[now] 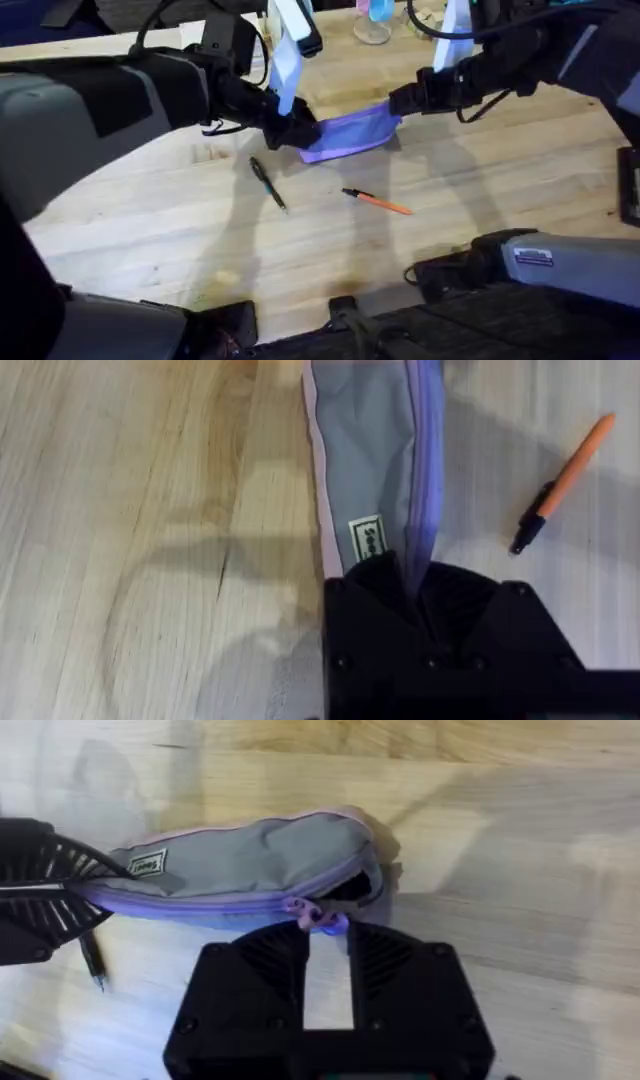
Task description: Unzip the bag, pick up the pens from the table one at a time and place them inside, then zip the bag closed.
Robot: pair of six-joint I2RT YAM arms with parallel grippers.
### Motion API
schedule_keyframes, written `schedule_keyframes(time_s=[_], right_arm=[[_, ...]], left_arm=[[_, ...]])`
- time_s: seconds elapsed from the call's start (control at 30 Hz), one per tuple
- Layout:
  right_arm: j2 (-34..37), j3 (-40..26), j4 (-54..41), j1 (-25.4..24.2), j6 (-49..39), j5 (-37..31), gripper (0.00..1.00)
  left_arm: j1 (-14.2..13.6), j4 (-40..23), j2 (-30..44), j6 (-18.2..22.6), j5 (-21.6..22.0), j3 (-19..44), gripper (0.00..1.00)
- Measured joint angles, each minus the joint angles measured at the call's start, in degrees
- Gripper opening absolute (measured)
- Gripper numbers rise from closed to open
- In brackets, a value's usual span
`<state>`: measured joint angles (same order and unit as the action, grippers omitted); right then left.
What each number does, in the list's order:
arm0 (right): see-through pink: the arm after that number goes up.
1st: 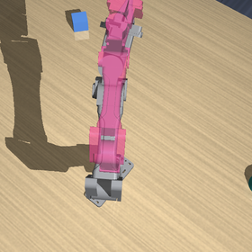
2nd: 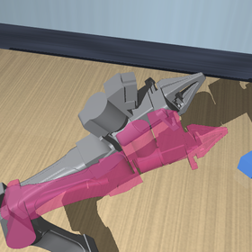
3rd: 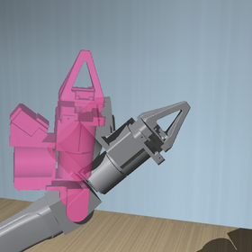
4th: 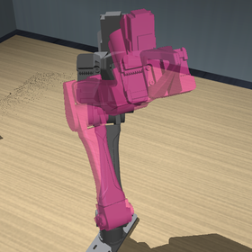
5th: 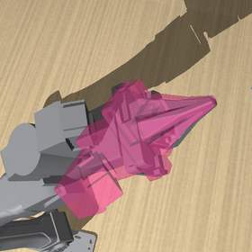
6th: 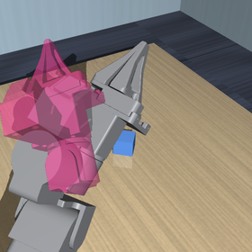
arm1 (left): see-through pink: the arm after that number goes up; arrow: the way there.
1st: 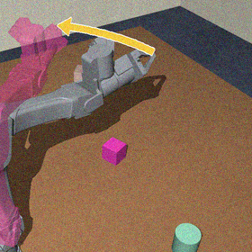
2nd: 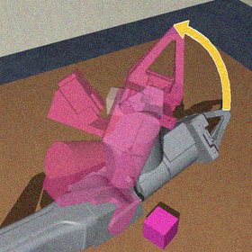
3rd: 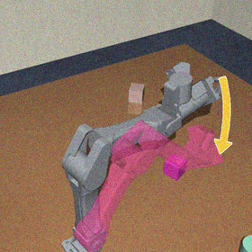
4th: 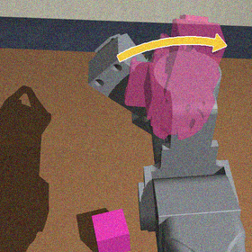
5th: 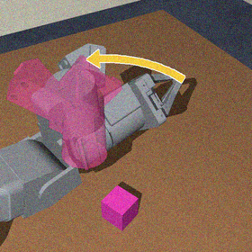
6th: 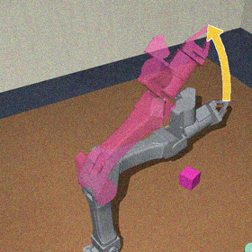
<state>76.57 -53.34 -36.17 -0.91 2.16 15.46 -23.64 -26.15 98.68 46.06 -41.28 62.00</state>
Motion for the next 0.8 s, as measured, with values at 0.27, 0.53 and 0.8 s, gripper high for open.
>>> schedule_keyframes(time_s=[0.27, 0.53, 0.8], right_arm=[[1.3, 0.0, 0.3, 0.0, 0.0, 0.0, 0.041], [1.2, 0.0, 0.0, 0.0, -0.5, 0.0, 0.034], [-4.9, 0.1, -4.1, 0.0, -0.5, 0.0, 0.034]], left_arm=[[0.0, 0.0, 0.0, 0.0, 0.0, 0.0, 0.042], [0.0, 0.0, 0.0, 0.0, 0.0, 0.0, 0.042], [0.0, -0.2, 0.0, 0.0, 0.0, 0.0, 0.042]])
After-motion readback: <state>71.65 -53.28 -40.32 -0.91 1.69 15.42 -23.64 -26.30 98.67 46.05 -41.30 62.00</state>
